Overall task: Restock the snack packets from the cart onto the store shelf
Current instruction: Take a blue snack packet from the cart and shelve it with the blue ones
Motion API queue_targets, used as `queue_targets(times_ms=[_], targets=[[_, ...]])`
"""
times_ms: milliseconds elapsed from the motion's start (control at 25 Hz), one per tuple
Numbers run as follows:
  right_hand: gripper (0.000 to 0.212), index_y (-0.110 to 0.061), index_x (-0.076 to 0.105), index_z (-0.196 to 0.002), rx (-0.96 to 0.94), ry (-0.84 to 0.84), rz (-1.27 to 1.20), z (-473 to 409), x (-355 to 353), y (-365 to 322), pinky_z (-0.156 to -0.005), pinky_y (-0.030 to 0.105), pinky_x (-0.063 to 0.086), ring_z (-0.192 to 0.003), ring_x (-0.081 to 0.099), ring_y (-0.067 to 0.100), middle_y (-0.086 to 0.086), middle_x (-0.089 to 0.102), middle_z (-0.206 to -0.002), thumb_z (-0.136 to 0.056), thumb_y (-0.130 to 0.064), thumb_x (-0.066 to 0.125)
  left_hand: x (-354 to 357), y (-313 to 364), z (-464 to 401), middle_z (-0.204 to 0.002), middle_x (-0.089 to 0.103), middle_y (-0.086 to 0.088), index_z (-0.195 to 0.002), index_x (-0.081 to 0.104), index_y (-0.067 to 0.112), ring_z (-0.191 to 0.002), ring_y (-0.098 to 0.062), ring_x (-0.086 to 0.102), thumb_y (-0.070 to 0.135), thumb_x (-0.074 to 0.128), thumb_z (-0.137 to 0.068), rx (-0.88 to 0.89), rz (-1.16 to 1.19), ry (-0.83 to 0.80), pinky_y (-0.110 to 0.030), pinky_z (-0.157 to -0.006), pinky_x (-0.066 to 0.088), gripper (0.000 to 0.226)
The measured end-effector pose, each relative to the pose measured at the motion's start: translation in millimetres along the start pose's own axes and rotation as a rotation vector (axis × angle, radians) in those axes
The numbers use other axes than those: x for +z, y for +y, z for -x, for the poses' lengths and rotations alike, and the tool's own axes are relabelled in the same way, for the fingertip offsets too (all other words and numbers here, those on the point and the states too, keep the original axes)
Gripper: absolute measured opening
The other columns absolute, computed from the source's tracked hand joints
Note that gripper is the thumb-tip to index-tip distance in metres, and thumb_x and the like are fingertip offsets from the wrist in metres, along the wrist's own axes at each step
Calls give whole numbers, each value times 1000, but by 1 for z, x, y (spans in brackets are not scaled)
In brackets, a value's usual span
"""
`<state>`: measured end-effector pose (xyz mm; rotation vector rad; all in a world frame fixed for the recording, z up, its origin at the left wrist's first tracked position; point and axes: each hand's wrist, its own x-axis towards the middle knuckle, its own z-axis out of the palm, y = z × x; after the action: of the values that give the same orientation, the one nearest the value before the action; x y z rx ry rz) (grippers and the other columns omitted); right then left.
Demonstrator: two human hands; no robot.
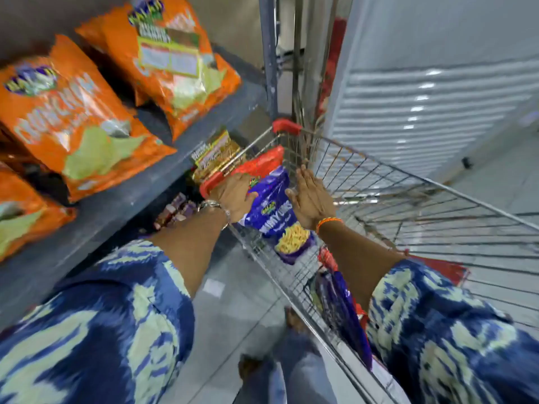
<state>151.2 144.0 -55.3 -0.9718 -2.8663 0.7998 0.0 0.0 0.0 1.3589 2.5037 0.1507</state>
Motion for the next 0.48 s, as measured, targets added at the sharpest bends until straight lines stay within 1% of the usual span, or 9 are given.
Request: queue_targets(times_ms=[40,80,120,200,240,320,400,440,480], targets=[[74,-4,17,-156,19,-36,2,-5,16,7,-126,43,12,-154,15,29,15,16,-166,-99,-49,33,13,-4,-5,-125,60,-25,-127,53,-1,-118,-41,56,28,57,-92,-40,-50,-62,-45,-100,43,45],[80,-3,19,-155,44,-77,-20,-9,23,11,-126,41,12,-153,17,31,17,18,-165,-96,-52,41,18,-4,-9,-125,60,-26,-125,53,-3,-118,-42,56,28,60,-90,-73,-86,-91,-47,-100,45,46],[88,-1,20,-154,98,-126,-67,-11,33,18,-126,40,13,-152,19,33,19,22,-164,-90,-52,55,25,-6,-12,-124,60,-26,-122,54,-2,-116,-43,57,27,62,-89,-106,-124,-111,-48,-98,47,46],[115,-5,22,-153,198,-264,-176,-14,52,33,-123,43,22,-148,27,36,20,30,-159,-66,-50,83,28,-5,-16,-115,65,-22,-114,58,4,-104,-42,64,26,66,-84,-185,-138,-178,-51,-86,56,38],[127,-8,23,-152,249,-331,-231,-18,59,41,-121,47,28,-144,35,37,19,37,-156,-53,-49,90,30,-5,-20,-111,66,-20,-110,60,7,-98,-41,67,23,69,-81,-231,-125,-219,-51,-81,59,34],[137,-13,29,-148,365,-457,-348,-25,73,60,-113,51,41,-132,50,34,13,52,-144,-33,-42,98,29,-5,-29,-108,68,-18,-105,62,7,-94,-40,68,18,76,-74,-296,-108,-281,-47,-77,59,36],[146,-15,35,-143,399,-600,-452,-30,95,82,-108,51,47,-124,59,29,6,61,-135,-15,-41,100,32,-7,-36,-102,68,-14,-103,65,5,-94,-37,68,21,88,-64,-318,-112,-366,-38,-71,56,48],[147,-15,38,-142,388,-648,-485,-31,103,89,-107,51,48,-121,61,27,5,63,-132,-10,-40,99,34,-7,-37,-100,67,-12,-105,65,4,-94,-35,69,24,92,-60,-307,-139,-423,-36,-71,55,56],[144,-15,40,-141,382,-670,-534,-30,108,91,-106,51,49,-120,62,27,5,64,-131,-11,-34,98,35,-8,-38,-101,68,-12,-108,65,4,-95,-34,69,26,94,-58,-289,-161,-482,-36,-73,56,62]])
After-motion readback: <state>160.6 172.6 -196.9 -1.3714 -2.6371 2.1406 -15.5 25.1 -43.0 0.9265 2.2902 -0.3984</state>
